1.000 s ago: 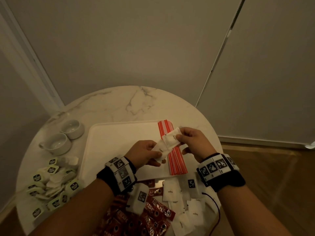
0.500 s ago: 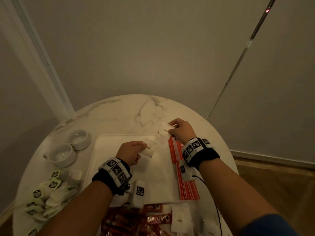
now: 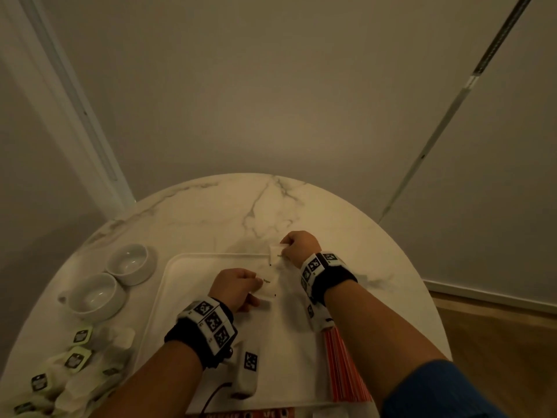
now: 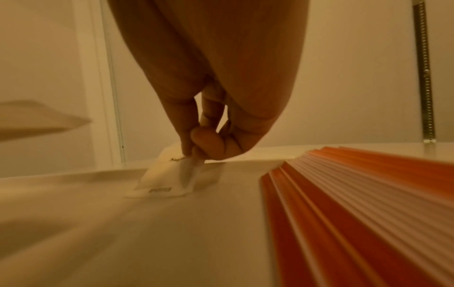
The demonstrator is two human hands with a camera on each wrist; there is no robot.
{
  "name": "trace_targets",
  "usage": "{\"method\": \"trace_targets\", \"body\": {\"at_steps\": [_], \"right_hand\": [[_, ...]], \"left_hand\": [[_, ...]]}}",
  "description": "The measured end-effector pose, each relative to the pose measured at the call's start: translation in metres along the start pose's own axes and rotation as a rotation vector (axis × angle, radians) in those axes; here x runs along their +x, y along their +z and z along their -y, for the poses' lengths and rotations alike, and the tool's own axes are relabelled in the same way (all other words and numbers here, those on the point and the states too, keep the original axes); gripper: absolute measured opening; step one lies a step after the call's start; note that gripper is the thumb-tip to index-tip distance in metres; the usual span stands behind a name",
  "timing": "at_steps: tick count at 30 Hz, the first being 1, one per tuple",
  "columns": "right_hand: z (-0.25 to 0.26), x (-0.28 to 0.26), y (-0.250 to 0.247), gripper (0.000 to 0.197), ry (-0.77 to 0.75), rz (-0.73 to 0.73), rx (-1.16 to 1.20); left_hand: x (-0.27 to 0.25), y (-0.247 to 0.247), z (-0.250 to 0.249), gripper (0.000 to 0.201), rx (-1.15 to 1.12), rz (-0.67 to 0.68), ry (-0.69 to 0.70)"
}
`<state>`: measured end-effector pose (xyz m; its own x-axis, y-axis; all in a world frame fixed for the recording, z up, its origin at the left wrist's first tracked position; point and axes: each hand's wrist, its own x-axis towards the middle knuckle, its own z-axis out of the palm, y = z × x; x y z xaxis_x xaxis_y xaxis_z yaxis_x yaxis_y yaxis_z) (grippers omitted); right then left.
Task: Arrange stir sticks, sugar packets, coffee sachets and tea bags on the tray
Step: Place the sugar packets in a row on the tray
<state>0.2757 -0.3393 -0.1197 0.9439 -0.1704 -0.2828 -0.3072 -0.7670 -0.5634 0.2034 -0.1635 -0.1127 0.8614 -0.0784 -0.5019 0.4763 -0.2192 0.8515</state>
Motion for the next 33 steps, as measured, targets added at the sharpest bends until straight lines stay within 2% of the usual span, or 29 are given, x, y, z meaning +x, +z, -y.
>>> {"method": "trace_targets", "body": {"at_steps": [3,6,9,11,12,14,16,19,20,22,24,27,30,33], "right_hand": [[0.001,0.001,0.0,0.023,-0.024,-0.004,-0.057],[-0.001,-0.001,-0.005,0.033,-0.018,-0.022,-0.076],[-0.001,-0.012,-0.025,0.027,-0.06,-0.079,0.105],[0.002,-0.025,-0.042,0.024,-0.109,0.032,0.306],[0.004,-0.032,-0.05,0.023,-0.139,0.107,0.329],[0.007,-0.041,-0.062,0.018,-0.213,0.205,0.276],[0.007,-0.041,-0.069,0.012,-0.259,0.21,0.209],[-0.002,-0.032,-0.074,0.003,-0.235,0.115,0.167],[-0.007,-0.029,-0.075,0.002,-0.207,0.081,0.149],[-0.015,-0.021,-0.072,0.005,-0.146,0.074,0.079],[-0.02,-0.016,-0.062,0.008,-0.094,0.117,-0.011],[-0.025,-0.008,-0.048,0.014,-0.044,0.132,-0.075],[-0.023,-0.003,-0.042,0.017,-0.024,0.124,-0.057],[-0.019,0.002,-0.038,0.014,-0.004,0.116,-0.014]], "left_hand": [[0.003,0.005,-0.002,0.003,0.012,0.002,0.01],[0.004,0.008,-0.008,0.004,0.002,-0.005,0.015],[0.006,0.011,-0.019,0.005,-0.007,-0.004,0.053],[0.007,0.014,-0.027,0.005,-0.015,-0.01,0.085],[0.009,0.017,-0.03,0.005,-0.02,-0.019,0.105],[0.014,0.025,-0.036,0.006,-0.005,-0.048,0.172],[0.017,0.035,-0.039,0.008,0.043,-0.096,0.276],[0.022,0.05,-0.034,0.015,0.213,-0.151,0.362],[0.023,0.055,-0.031,0.023,0.352,-0.141,0.375],[0.024,0.063,-0.021,0.034,0.777,-0.071,0.421],[0.024,0.066,-0.012,0.045,1.016,0.008,0.41],[0.024,0.066,-0.006,0.057,1.14,0.077,0.374],[0.023,0.065,-0.008,0.054,1.212,0.062,0.383],[0.024,0.062,-0.009,0.055,1.209,0.072,0.336]]}}
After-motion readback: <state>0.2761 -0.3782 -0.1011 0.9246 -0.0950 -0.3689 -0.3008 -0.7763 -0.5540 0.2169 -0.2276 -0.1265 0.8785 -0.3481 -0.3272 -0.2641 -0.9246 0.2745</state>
